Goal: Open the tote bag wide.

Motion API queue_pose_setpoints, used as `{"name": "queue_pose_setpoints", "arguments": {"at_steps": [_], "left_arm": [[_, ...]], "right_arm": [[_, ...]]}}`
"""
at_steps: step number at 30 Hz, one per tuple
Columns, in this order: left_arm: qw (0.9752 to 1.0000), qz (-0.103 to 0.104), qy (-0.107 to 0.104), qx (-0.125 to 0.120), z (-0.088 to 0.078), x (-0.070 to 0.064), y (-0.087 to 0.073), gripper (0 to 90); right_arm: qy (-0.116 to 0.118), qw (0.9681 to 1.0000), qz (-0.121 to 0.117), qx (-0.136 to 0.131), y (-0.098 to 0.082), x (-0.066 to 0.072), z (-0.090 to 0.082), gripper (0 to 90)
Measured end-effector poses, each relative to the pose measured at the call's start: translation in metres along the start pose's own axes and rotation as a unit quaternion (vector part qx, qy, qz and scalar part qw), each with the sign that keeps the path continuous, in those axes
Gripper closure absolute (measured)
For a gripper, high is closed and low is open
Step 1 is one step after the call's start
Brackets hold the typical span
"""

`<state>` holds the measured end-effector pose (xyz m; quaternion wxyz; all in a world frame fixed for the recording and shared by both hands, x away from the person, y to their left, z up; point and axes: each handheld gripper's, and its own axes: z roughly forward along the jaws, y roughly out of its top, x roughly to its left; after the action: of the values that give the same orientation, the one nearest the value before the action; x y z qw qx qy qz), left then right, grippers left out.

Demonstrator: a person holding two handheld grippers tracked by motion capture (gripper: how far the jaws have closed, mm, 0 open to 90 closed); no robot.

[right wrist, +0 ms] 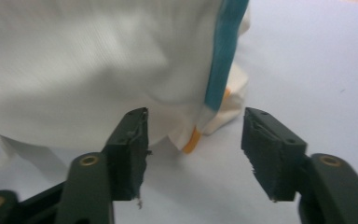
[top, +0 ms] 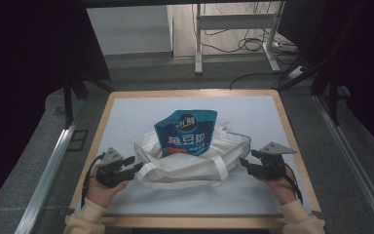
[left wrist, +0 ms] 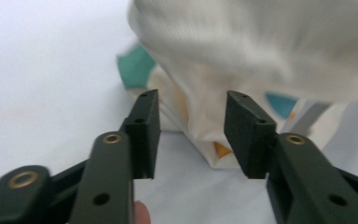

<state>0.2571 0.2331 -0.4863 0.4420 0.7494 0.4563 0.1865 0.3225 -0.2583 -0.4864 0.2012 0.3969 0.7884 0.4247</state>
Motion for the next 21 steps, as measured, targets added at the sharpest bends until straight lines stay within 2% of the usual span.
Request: {"name": "queue_pose_setpoints", "arguments": {"at_steps": [3,4,5,7,8,9,10,11,13,15,16,18,21], "left_arm": [[0.9993,-0.008,0.0,-0.036,-0.022,-0.003,0.006,53.4],[0.9993,-0.008,0.0,-0.036,-0.022,-0.003,0.006,53.8],[0.9983,-0.011,-0.004,-0.057,-0.033,-0.006,0.013,55.1],[0.9972,-0.01,-0.007,-0.074,-0.042,-0.008,0.021,62.3],[0.9972,-0.01,-0.007,-0.074,-0.042,-0.008,0.021,67.1],[0.9962,-0.007,-0.011,-0.086,-0.047,-0.011,0.029,70.5],[0.9962,-0.007,-0.011,-0.086,-0.047,-0.011,0.029,74.2],[0.9959,-0.005,-0.015,-0.089,-0.048,-0.012,0.039,77.5],[0.9962,-0.003,-0.021,-0.084,-0.043,-0.013,0.049,82.8],[0.9967,0.003,-0.024,-0.077,-0.034,-0.015,0.059,86.0],[0.9967,0.003,-0.024,-0.077,-0.034,-0.015,0.059,87.1],[0.9976,0.008,-0.036,-0.059,-0.016,-0.019,0.071,88.5],[0.9985,0.011,-0.038,-0.039,0.002,-0.021,0.075,89.0]], "right_arm": [[-0.005,0.9997,0.0,-0.022,0.006,0.003,-0.012,41.3],[-0.005,0.9997,0.0,-0.022,0.006,0.003,-0.012,41.3],[-0.002,0.9994,0.001,-0.034,0.01,0.004,-0.019,46.5],[-0.002,0.9987,-0.001,-0.05,0.018,0.006,-0.028,51.7],[-0.002,0.9983,0.0,-0.059,0.021,0.006,-0.032,55.7],[-0.002,0.9977,0.002,-0.068,0.026,0.005,-0.036,59.8],[-0.002,0.9977,0.002,-0.068,0.026,0.005,-0.036,59.8],[0.007,0.9967,0.001,-0.081,0.035,0.005,-0.043,70.7],[0.016,0.9962,-0.01,-0.085,0.046,0.005,-0.046,79.5],[0.025,0.9958,-0.023,-0.086,0.059,0.009,-0.044,84.8],[0.025,0.9958,-0.023,-0.086,0.059,0.009,-0.044,84.8],[0.042,0.9956,-0.044,-0.07,0.075,0.018,-0.032,88.3],[0.049,0.9963,-0.055,-0.043,0.082,0.025,-0.013,88.6]]}}
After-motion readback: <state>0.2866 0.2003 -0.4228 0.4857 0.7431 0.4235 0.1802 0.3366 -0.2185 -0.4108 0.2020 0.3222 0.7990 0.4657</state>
